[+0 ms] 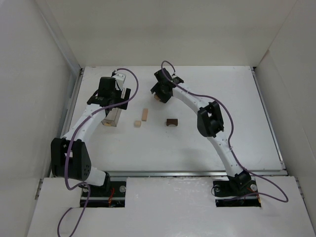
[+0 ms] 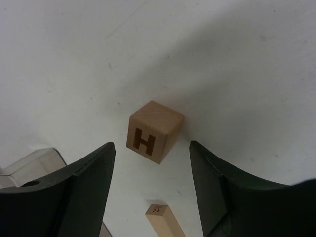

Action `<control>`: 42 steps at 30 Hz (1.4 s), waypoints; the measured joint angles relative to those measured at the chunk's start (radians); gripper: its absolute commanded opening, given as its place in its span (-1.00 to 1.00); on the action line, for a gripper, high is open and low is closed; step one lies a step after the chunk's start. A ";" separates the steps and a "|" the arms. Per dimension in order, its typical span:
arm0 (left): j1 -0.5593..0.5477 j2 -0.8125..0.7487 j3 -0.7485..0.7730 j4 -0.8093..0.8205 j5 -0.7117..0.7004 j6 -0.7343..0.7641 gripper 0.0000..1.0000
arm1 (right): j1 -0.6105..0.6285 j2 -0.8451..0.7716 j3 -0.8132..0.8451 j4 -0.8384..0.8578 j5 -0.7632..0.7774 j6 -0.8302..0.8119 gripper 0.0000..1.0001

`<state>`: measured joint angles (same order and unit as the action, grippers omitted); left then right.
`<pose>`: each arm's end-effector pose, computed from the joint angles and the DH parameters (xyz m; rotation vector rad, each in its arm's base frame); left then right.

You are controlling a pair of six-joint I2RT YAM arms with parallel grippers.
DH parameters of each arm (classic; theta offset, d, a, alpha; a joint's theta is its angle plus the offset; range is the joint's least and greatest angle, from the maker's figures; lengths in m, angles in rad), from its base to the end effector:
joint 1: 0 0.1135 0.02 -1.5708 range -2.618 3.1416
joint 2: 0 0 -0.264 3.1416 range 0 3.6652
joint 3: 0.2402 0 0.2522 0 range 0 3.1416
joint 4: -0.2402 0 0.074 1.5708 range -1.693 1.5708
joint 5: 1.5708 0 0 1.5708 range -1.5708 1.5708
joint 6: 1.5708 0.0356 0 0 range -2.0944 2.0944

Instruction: Build the wood block tower

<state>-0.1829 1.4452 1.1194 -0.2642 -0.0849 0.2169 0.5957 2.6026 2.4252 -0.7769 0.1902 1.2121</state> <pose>0.3242 -0.0569 0.2930 0.3809 2.1266 0.1113 0.4684 0.3094 0.1759 0.8547 2.4272 0.4917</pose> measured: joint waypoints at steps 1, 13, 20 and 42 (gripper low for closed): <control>0.000 -0.001 0.000 0.000 0.000 0.000 1.00 | -0.001 0.000 0.006 -0.002 0.003 0.001 0.33; 0.000 -0.012 0.000 0.008 -0.008 0.006 1.00 | -0.040 0.008 0.022 -0.022 -0.052 0.065 -0.13; 0.000 -0.018 0.000 0.013 -0.018 0.011 1.00 | -0.045 0.006 0.014 -0.009 -0.076 0.075 -0.61; -0.005 -0.018 0.000 0.013 -0.017 0.036 1.00 | -0.071 -0.128 -0.189 0.076 -0.142 -0.427 -0.65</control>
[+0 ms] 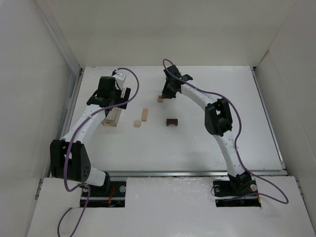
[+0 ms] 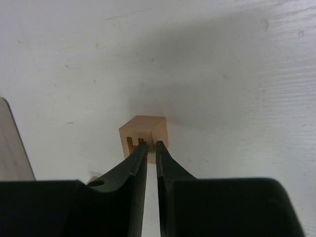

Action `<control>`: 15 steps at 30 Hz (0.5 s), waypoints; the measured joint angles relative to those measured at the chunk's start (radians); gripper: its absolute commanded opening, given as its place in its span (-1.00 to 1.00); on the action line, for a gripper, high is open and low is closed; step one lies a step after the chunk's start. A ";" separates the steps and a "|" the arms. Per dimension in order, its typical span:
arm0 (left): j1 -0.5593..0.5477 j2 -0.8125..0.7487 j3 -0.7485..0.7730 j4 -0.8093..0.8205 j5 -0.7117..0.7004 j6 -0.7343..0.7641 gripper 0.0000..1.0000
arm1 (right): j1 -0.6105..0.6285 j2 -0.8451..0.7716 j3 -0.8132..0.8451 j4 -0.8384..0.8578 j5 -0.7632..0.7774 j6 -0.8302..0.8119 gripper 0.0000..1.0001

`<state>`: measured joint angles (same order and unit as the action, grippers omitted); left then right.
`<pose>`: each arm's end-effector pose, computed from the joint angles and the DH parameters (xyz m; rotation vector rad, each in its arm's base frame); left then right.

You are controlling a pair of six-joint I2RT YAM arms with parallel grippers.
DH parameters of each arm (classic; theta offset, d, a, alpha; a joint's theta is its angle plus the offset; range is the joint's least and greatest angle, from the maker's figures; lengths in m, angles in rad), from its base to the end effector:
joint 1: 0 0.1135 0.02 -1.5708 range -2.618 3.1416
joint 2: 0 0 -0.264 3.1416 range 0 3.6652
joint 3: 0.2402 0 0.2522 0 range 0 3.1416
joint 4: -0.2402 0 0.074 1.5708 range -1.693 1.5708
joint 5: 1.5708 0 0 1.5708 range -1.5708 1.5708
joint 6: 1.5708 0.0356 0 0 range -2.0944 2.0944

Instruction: Build the wood block tower

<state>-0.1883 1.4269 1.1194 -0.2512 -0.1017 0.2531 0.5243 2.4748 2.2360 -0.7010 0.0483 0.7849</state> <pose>0.3215 -0.0576 0.2998 0.4075 2.0904 0.1465 0.4720 0.2710 0.1887 0.3546 2.5497 0.4622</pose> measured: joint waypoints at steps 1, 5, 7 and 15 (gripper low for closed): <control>0.000 0.000 0.000 0.000 0.000 0.000 1.00 | -0.003 -0.004 -0.003 -0.005 0.000 -0.025 -0.61; -0.002 0.000 0.000 0.000 0.000 0.001 1.00 | -0.006 -0.021 -0.010 -0.027 0.024 -0.140 -0.40; -0.002 0.000 0.000 0.000 0.000 0.001 1.00 | -0.006 -0.031 -0.016 -0.040 0.031 -0.198 -0.11; -0.002 0.000 0.000 0.000 0.011 0.000 1.00 | 0.004 -0.060 -0.018 -0.049 0.004 -0.349 0.45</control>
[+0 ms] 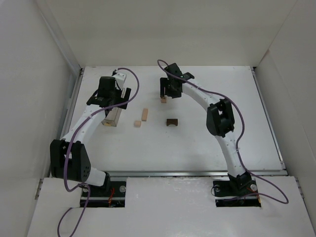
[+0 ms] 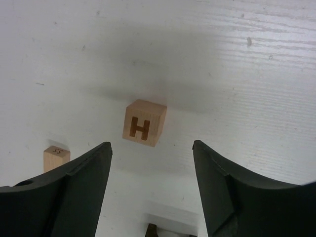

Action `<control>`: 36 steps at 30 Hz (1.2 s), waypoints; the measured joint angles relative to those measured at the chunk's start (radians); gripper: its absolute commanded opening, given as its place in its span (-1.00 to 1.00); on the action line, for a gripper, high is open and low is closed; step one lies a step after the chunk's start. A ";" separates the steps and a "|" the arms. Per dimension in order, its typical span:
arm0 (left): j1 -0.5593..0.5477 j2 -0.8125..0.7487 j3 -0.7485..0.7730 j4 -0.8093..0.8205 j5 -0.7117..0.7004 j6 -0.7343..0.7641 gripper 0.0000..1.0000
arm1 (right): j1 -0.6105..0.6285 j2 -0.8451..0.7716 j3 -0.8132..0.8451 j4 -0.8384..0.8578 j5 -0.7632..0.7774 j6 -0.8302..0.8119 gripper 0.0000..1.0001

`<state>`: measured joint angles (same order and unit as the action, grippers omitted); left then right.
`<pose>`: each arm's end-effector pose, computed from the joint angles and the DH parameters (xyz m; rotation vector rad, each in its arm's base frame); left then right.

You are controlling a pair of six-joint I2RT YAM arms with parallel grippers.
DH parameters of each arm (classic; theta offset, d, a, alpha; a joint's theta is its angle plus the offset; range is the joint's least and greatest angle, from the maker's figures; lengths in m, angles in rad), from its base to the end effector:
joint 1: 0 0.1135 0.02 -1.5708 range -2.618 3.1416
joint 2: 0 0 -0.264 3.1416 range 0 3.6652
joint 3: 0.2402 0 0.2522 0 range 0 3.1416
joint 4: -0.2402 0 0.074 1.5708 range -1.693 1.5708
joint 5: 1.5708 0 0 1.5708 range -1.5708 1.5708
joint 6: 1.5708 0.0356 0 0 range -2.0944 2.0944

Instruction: Build the wood block tower

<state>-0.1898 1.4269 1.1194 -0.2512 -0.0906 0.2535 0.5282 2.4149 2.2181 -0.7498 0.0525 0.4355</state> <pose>0.3213 -0.0585 0.2998 0.4159 2.0889 0.1340 0.4616 0.2672 0.2110 -0.0964 2.5445 0.3215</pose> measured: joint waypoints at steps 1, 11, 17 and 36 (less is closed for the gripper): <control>0.000 0.000 0.000 0.000 0.002 0.000 1.00 | 0.003 0.002 0.008 -0.009 -0.001 -0.006 0.45; 0.000 0.000 0.000 0.000 0.011 0.000 1.00 | 0.045 0.095 0.126 -0.054 0.048 -0.014 0.36; -0.003 0.000 0.000 0.000 0.011 0.000 1.00 | 0.056 0.161 0.174 -0.074 0.097 -0.010 -0.36; -0.012 0.005 0.135 -0.082 0.307 0.225 0.78 | 0.069 -0.604 -0.777 0.529 -0.133 -0.492 -1.00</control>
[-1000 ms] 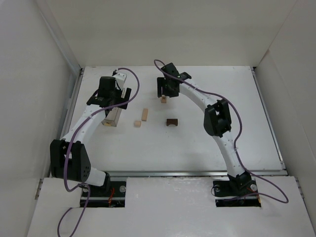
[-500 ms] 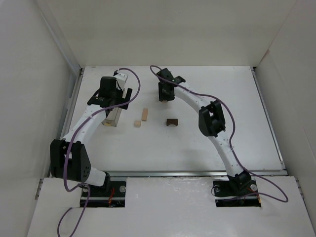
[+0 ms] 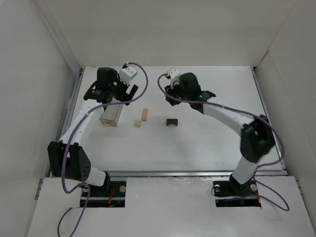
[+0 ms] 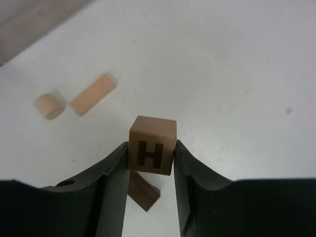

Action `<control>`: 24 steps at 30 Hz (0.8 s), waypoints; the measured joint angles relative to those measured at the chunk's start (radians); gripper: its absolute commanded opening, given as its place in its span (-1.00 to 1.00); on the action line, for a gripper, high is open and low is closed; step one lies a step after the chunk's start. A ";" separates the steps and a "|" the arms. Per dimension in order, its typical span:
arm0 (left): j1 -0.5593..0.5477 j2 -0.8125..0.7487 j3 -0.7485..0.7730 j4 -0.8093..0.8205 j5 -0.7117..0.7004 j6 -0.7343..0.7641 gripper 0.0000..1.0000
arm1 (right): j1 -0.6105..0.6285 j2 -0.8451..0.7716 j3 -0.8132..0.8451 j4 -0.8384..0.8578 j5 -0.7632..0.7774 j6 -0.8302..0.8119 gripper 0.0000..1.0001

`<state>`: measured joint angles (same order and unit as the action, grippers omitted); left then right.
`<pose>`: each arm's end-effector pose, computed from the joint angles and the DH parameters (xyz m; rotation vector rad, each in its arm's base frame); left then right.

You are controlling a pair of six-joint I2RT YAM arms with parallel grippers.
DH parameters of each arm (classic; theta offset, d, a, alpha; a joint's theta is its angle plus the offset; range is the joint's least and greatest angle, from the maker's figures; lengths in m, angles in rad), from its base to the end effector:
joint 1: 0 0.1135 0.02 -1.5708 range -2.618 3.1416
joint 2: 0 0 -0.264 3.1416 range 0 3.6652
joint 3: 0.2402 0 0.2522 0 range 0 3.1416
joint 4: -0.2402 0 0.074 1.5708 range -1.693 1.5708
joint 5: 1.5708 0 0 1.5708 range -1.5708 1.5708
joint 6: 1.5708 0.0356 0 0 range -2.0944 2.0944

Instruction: Build the wood block tower

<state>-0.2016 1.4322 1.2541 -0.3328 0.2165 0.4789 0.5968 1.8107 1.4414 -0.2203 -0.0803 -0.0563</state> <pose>0.3219 -0.0736 0.3374 0.8131 1.9027 -0.0551 0.3490 0.2406 0.2766 -0.7452 2.0543 0.3961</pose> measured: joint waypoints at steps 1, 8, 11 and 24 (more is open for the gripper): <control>-0.001 0.006 0.045 -0.021 0.049 0.037 0.76 | 0.000 -0.088 -0.073 0.066 -0.040 -0.054 -1.00; -0.108 0.105 0.361 -0.203 0.281 0.229 0.76 | 0.006 -0.473 -0.496 0.513 -0.266 -0.357 -1.00; -0.222 0.162 0.459 -0.244 0.299 0.179 0.74 | 0.021 -0.497 -0.619 0.623 -0.217 -0.375 -1.00; -0.486 0.210 0.580 -0.321 0.159 -0.199 0.76 | 0.079 -0.561 -0.724 0.816 -0.023 -0.386 -1.00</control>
<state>-0.6872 1.6424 1.8343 -0.6540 0.3759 0.2802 0.6758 1.2495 0.7170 0.5953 -0.1036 -0.4423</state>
